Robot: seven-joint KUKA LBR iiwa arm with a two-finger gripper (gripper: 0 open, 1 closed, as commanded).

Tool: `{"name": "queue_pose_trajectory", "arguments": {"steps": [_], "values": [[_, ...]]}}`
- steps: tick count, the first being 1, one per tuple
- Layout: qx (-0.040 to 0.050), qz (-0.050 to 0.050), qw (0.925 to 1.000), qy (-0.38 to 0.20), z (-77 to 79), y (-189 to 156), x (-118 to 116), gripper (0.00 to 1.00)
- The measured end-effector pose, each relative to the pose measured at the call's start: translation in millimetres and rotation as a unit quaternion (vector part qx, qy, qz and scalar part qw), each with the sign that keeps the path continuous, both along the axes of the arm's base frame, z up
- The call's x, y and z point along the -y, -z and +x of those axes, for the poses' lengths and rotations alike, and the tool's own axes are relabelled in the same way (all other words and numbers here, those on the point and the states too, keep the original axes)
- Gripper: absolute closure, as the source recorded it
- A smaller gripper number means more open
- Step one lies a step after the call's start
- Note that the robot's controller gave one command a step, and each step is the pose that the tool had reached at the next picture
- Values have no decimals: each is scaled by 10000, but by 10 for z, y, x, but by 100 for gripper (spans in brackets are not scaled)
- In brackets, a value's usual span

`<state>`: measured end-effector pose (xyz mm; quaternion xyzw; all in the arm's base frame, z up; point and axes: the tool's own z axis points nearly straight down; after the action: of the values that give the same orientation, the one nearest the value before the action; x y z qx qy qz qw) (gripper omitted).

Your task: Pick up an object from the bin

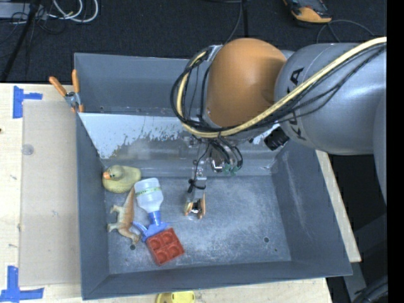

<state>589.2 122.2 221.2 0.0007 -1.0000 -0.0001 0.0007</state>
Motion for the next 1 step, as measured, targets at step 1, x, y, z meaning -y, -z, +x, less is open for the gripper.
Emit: {"name": "queue_pose_trajectory", "arguments": {"steps": [1], "values": [[-4, 6, 9987, -512, -146, 307, 356, 0]]}}
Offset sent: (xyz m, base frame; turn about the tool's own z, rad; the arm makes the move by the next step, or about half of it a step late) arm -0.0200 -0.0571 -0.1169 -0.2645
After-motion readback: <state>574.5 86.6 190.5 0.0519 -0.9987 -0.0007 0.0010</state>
